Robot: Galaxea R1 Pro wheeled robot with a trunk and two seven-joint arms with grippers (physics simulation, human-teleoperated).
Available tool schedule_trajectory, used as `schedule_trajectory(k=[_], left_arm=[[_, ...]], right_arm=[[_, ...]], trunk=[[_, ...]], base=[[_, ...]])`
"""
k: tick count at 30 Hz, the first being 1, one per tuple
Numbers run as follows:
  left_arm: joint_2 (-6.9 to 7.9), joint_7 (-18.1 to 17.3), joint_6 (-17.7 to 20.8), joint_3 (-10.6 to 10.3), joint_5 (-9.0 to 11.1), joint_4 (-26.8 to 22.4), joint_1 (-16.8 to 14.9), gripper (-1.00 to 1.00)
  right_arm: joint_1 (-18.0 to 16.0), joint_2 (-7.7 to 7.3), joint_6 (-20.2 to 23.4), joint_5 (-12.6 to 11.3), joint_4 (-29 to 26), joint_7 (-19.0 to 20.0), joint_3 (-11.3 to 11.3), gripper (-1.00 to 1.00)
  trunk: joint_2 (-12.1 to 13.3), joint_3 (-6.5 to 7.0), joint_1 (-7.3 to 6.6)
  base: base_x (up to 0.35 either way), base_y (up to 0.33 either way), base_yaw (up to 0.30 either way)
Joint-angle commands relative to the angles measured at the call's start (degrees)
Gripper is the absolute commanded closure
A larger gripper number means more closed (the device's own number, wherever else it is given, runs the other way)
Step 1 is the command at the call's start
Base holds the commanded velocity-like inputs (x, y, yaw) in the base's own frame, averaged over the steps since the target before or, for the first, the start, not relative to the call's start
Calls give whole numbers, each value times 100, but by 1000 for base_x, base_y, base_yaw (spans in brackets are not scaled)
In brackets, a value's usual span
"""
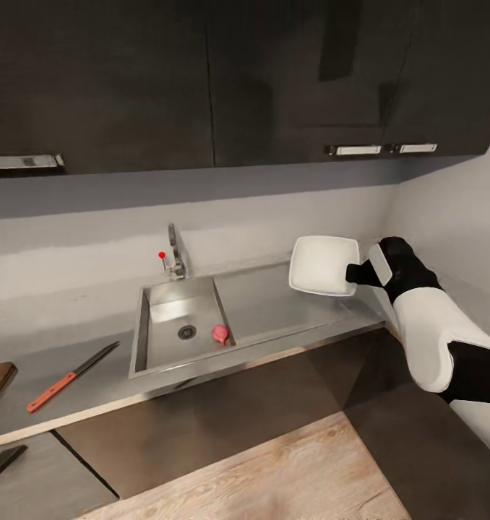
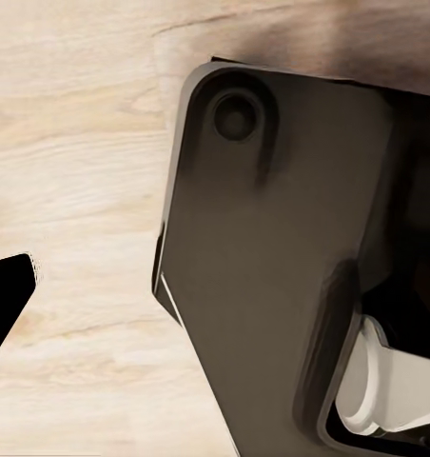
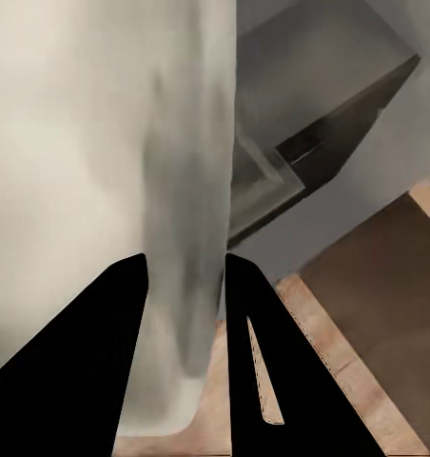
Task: In the kitchen, take the Vidalia onion out of the sink, dice it on the chopping board with the paring knife, put the diced onion into the bowl on the countertop, then place both the paring knife and the chopping board into the sink.
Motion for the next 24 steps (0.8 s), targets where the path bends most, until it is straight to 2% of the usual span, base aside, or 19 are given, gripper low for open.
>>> schedule_trajectory(k=[1, 7, 15, 16, 24], left_arm=[[0, -3, -6, 0, 23, -9, 1, -100], [0, -3, -6, 0, 23, -10, 1, -100], [0, -3, -14, 0, 23, -10, 1, -100], [0, -3, -14, 0, 23, -10, 1, -100], [0, -4, -15, 0, 23, -10, 1, -100]], right_arm=[[-5, 31, 20, -24, -5, -28, -19, 100], [-5, 197, 23, -17, 44, -51, -19, 100], [-5, 421, 18, -23, 310, -264, -19, 100], [-5, 486, 12, -24, 380, -287, -19, 100], [-5, 564, 6, -24, 426, -290, -19, 100]], trunk=[[-12, -2, 1], [-12, 53, 1], [-12, 125, 1], [-12, 134, 1], [-12, 206, 1]], base=[[-252, 180, 79], [-249, 198, 79], [-233, 230, 79], [-230, 234, 79], [-212, 244, 79]])
